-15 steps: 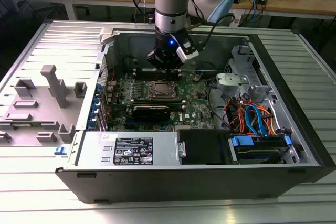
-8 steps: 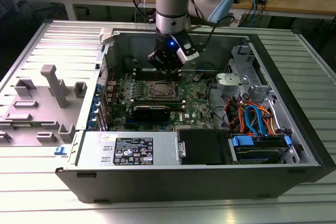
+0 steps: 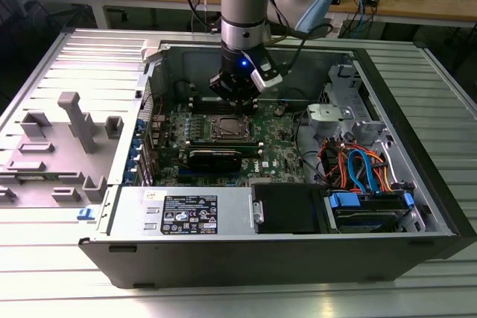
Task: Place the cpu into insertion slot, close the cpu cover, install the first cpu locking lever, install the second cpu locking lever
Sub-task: 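Install the first cpu locking lever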
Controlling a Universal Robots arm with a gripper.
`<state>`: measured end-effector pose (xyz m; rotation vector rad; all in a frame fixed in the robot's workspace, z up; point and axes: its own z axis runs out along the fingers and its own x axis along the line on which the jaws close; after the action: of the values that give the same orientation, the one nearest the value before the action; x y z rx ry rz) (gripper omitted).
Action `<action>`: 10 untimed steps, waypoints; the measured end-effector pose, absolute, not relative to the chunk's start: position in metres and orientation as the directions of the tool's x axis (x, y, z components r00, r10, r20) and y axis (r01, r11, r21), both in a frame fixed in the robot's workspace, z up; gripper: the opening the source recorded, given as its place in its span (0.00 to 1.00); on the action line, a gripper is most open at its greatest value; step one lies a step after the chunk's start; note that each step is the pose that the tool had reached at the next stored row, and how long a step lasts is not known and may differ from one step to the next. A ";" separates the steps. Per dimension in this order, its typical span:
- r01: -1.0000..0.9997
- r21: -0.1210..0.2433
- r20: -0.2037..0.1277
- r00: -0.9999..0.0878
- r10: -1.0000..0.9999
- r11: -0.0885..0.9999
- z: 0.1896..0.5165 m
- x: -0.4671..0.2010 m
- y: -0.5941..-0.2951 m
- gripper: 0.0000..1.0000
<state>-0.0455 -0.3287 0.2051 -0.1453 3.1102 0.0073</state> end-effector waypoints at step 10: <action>-0.093 0.003 -0.028 -0.995 -0.093 0.996 0.207 -0.046 -0.329 0.11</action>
<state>-0.0455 -0.3287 0.2068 -0.1453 3.1103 0.0069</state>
